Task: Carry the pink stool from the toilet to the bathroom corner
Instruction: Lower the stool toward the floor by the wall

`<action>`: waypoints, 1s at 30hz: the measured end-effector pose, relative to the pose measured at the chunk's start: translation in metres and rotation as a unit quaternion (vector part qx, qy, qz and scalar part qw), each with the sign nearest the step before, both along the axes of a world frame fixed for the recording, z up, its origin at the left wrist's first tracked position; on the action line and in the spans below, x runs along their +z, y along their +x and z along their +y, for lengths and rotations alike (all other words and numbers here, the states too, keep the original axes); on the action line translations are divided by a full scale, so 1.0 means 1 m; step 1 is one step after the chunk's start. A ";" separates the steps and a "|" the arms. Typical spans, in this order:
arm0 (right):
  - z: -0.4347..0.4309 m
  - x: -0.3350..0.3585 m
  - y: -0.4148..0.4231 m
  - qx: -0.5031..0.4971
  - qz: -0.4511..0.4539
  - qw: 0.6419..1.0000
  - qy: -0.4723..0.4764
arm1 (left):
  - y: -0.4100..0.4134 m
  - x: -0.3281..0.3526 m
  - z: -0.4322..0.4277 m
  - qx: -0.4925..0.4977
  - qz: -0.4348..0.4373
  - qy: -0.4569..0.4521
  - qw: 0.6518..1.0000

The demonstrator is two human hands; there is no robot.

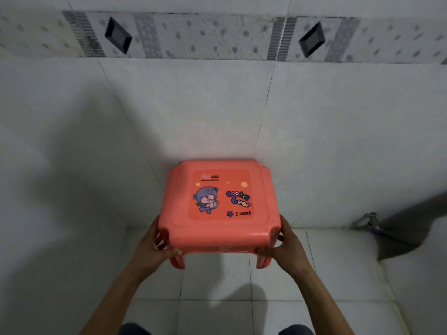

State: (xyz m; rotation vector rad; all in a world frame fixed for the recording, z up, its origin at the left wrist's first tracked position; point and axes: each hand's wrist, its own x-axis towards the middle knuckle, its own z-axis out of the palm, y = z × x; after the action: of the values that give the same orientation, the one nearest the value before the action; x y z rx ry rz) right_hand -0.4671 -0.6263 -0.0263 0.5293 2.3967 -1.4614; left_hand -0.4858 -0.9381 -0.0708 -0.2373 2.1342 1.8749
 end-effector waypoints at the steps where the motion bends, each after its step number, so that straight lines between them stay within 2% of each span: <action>1: 0.000 -0.002 0.000 0.000 0.000 1.000 -0.002 | 0.000 -0.002 0.000 0.000 0.000 0.001 1.000; 12: 0.003 -0.020 0.000 -0.007 0.002 1.000 -0.023 | -0.001 -0.020 0.004 0.008 0.006 0.025 1.000; 30: 0.005 -0.045 -0.001 -0.009 -0.008 0.999 -0.030 | 0.001 -0.036 0.004 -0.002 -0.035 -0.021 0.999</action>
State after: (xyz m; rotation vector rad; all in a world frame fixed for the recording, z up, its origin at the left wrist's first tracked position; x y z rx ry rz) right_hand -0.4680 -0.6210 -0.0717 0.5469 2.3343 -1.5242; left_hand -0.4853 -0.9338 -0.1063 -0.3029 2.1287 1.7938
